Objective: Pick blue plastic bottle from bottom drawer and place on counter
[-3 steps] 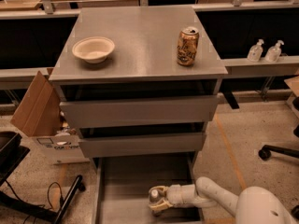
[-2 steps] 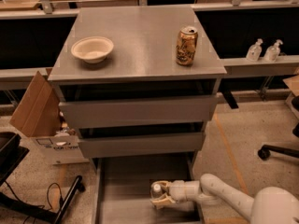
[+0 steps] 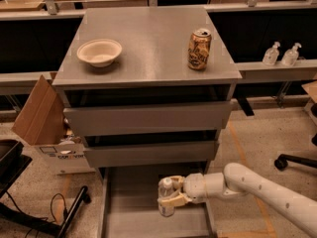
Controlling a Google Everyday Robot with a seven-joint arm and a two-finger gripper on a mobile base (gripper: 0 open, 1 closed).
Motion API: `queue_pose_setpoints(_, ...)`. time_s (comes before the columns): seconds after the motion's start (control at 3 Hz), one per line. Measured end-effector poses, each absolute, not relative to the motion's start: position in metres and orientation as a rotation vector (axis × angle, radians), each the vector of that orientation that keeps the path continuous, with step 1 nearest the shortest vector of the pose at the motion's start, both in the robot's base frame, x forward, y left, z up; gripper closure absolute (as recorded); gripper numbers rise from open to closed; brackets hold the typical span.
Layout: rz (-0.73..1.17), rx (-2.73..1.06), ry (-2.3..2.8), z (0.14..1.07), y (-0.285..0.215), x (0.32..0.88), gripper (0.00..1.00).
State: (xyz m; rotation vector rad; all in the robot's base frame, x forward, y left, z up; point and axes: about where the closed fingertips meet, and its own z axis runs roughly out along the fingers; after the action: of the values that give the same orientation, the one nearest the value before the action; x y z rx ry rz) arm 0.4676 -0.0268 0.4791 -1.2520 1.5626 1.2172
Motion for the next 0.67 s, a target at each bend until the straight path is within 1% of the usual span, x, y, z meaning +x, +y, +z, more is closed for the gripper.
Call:
queue_pose_setpoints(0.33,1.222,-1.294,1.536,0.574,-0.028,0.458,1.0)
queue_pose_setpoints(0.67,1.133,-1.328,1.508,0.682,-0.043,0.473,1.0)
